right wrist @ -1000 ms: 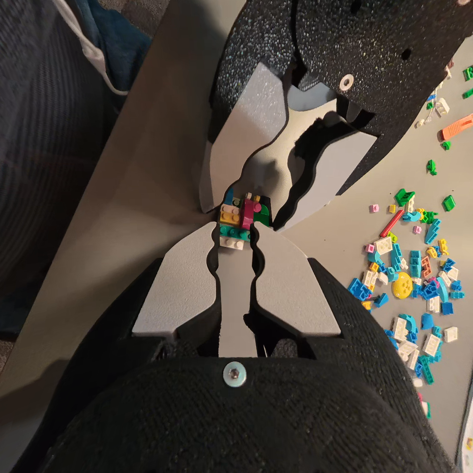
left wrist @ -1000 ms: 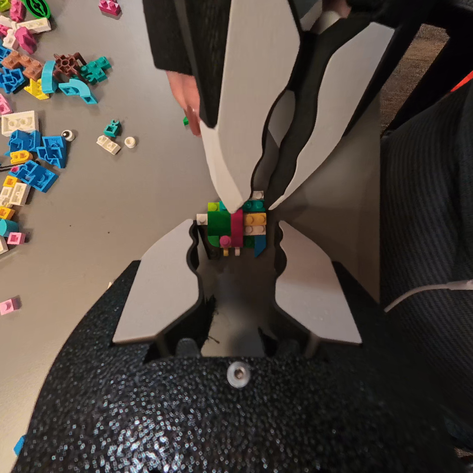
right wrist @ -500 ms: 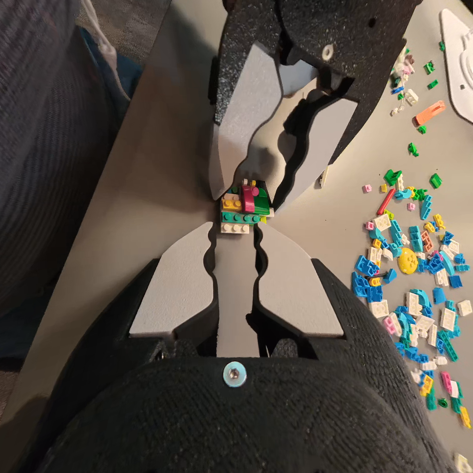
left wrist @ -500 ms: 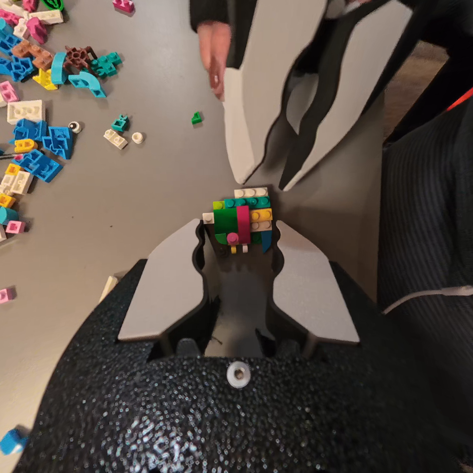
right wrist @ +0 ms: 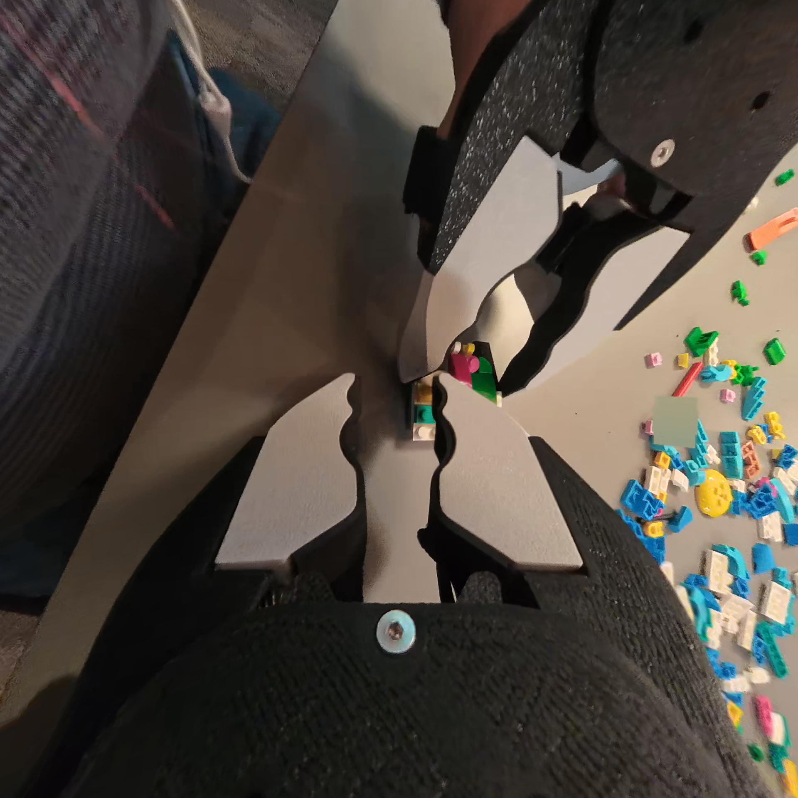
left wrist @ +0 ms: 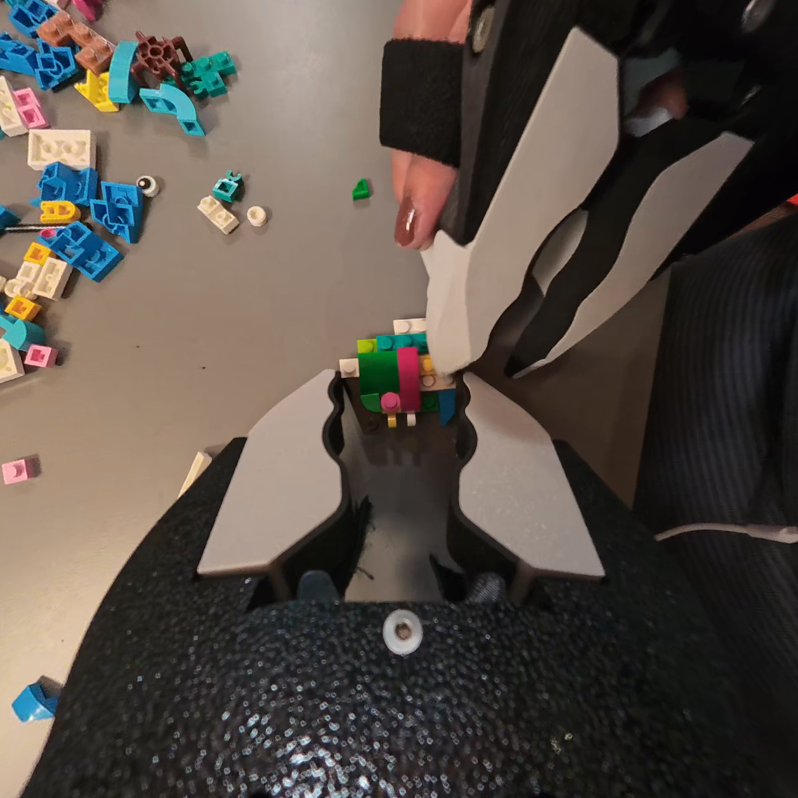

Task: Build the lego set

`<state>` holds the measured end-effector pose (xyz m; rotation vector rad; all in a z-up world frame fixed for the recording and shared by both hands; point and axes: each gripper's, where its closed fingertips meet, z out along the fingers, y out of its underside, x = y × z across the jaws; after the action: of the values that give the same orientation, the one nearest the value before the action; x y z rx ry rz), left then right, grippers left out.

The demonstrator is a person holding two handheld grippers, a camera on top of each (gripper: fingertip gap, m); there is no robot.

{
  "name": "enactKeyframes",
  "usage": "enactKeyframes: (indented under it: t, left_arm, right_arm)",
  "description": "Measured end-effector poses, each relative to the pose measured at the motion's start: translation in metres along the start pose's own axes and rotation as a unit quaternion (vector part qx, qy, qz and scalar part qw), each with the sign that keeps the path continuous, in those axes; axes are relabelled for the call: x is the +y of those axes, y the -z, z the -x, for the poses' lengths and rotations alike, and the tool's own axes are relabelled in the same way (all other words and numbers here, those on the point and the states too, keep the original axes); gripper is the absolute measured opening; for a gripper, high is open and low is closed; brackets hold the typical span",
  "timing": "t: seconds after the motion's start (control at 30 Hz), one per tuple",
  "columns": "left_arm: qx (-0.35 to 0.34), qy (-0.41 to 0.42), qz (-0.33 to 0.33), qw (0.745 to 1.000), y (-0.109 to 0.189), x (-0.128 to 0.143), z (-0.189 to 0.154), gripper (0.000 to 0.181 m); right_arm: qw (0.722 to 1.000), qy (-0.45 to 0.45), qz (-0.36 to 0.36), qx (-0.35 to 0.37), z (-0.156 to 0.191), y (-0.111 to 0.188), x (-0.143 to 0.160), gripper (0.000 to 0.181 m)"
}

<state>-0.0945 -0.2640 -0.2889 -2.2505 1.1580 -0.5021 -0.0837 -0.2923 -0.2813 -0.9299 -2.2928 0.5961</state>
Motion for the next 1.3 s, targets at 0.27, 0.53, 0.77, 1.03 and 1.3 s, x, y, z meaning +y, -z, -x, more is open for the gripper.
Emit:
enactKeyframes:
  t: [0.27, 0.53, 0.77, 1.03, 1.3]
  left_arm:
    - [0.012, 0.040, -0.022, 0.999, 0.003, -0.006, 0.002, 0.049]
    - [0.027, 0.136, -0.098, 0.985, 0.025, -0.028, 0.018, 0.049]
    - [0.048, 0.153, -0.124, 0.979, 0.032, -0.037, 0.016, 0.049]
    - [0.067, 0.168, -0.132, 0.975, 0.036, -0.042, 0.016, 0.049]
    - [0.067, 0.163, -0.121, 0.977, 0.033, -0.042, 0.014, 0.049]
  right_arm:
    - [0.999, -0.010, -0.008, 0.038, -0.012, 0.008, 0.002, 0.031]
    - [0.958, 0.149, 0.029, 0.245, -0.053, 0.023, -0.003, 0.030]
    - [0.936, 0.192, 0.034, 0.294, -0.063, 0.030, -0.008, 0.019]
    - [0.923, 0.237, 0.033, 0.301, -0.064, 0.036, -0.012, 0.013]
    - [0.918, 0.276, 0.058, 0.277, -0.061, 0.036, -0.010, 0.010]
